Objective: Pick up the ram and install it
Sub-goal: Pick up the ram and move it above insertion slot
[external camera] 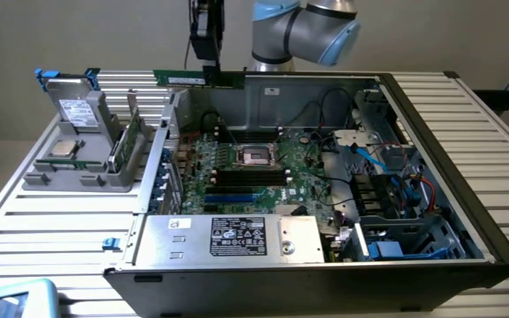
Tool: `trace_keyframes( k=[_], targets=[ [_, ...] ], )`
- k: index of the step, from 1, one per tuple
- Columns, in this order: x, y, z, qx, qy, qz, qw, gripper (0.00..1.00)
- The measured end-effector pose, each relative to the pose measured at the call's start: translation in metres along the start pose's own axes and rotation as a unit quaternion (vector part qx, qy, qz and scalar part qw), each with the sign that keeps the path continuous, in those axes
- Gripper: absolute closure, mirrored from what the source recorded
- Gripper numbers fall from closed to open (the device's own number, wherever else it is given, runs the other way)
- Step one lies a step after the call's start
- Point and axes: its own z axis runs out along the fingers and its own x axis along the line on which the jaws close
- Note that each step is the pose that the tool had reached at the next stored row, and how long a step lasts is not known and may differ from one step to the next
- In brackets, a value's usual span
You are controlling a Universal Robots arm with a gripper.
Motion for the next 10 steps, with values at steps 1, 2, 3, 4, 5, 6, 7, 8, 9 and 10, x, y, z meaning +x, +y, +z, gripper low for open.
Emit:
trace_keyframes(
  k=[1, 2, 3, 4, 5, 6, 7, 8, 9, 10],
  targets=[
    [-0.001, -0.0037, 0.0005, 0.0006, 0.0, 0.0, 1.0, 0.87],
    [-0.003, -0.0069, 0.0011, 0.0015, -0.0001, 0.0, 1.0, 0.87],
    [-0.005, -0.0097, 0.0016, 0.0026, -0.0001, 0.0, 1.0, 0.87],
    [-0.007, -0.0125, 0.0021, 0.0036, -0.0002, 0.0, 1.0, 0.87],
    [-0.009, -0.0155, 0.0027, 0.0047, -0.0003, 0.0, 1.0, 0.87],
    [-0.011, -0.0183, 0.0032, 0.0059, -0.0004, 0.0, 1.0, 0.87],
    [-0.013, -0.021, 0.0036, 0.0071, -0.0004, 0.0, 1.0, 0.87],
    [-0.015, -0.0236, 0.0041, 0.0084, -0.0005, 0.0, 1.0, 0.87],
    [-0.016, -0.0257, 0.0045, 0.01, -0.0006, 0.0, 0.9999, 0.87],
    [-0.018, -0.0273, 0.0049, 0.0118, -0.0007, -0.001, 0.9999, 0.87]
  ],
)
